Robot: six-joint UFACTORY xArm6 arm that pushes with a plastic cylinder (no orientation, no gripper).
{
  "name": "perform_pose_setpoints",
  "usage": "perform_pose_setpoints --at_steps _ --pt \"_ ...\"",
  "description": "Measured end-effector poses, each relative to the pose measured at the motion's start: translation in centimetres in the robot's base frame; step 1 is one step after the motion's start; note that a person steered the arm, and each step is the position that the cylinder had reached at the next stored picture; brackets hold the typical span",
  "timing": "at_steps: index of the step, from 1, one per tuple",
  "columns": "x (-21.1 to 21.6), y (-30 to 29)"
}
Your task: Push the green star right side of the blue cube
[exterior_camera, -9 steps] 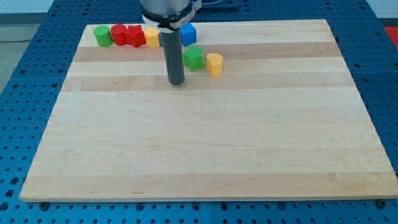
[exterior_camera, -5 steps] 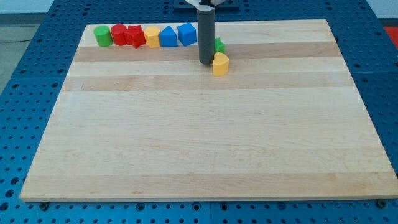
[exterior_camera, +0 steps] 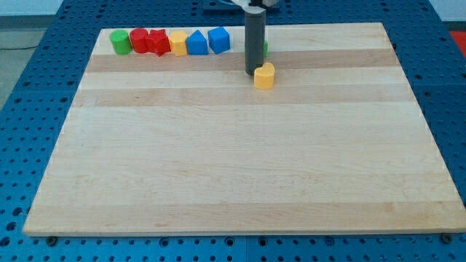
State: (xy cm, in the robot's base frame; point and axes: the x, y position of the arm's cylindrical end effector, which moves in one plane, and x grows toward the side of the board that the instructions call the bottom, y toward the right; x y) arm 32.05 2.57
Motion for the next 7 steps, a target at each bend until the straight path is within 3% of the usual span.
perform_pose_setpoints --at_steps 2,3,4,5,6,7 --pt "-4.3 0.0" --pt "-4.4 0.0" --pt "-1.9 -2.7" --pt "-0.9 -9.5" --pt "5.4 -11.2" --pt "7.9 -6.1"
